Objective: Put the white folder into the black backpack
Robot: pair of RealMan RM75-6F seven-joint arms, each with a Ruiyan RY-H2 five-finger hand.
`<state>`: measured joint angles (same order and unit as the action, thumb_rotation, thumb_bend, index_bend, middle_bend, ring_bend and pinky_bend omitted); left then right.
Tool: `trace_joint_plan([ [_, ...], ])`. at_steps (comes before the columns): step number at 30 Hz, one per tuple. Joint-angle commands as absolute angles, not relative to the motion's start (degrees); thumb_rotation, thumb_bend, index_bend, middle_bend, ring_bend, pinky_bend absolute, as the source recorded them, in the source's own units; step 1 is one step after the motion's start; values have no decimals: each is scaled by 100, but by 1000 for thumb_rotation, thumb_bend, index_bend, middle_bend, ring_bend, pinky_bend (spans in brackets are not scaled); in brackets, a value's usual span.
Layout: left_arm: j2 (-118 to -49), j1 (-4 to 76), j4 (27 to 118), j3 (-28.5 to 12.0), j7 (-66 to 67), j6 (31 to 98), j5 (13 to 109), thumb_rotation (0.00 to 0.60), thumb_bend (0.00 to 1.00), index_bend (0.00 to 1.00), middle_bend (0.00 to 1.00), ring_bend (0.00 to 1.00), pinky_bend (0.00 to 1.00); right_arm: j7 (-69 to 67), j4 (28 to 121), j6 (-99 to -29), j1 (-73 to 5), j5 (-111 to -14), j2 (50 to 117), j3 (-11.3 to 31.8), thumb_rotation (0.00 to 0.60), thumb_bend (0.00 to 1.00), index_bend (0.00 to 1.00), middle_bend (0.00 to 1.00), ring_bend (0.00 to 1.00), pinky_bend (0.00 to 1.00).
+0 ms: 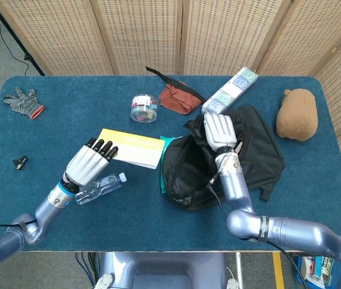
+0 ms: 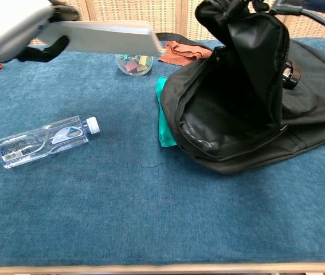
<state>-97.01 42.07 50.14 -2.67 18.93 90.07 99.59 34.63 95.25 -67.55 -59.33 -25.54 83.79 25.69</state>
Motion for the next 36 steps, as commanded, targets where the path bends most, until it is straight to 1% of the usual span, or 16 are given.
trace_joint_plan([
  [1,-9664,4557,5740,-531,2926,8490,9931,600,633,845,675,617,715,3623,9607,-6902,-6028,-2376,8420,2633,600,742,640,657,734,876],
  [7,-10030,4773,6006,-845,3748,8138,9713,600,632,849,681,621,721,3855,9824,-7139,-6110,-1950,8454,2724,600,745,641,661,740,885],
  [11,-10217,4909,6057,-927,4095,7938,9671,600,632,851,682,623,722,3990,10002,-7248,-6190,-1887,8452,2751,600,748,642,663,742,889],
  [21,-10711,5134,6298,-1123,5179,7583,9500,600,632,857,687,629,726,4287,10062,-7473,-6529,-1807,8647,2886,600,749,641,662,742,889],
  [30,-11100,5387,6124,-1246,6016,7233,9393,600,633,859,690,632,728,4397,10014,-7550,-6634,-1697,8764,2878,600,749,641,663,742,889],
  [36,-11312,5524,5810,-1205,6247,7073,9408,600,632,861,693,633,729,4399,9967,-7567,-6638,-1648,8778,2903,600,749,641,663,742,889],
])
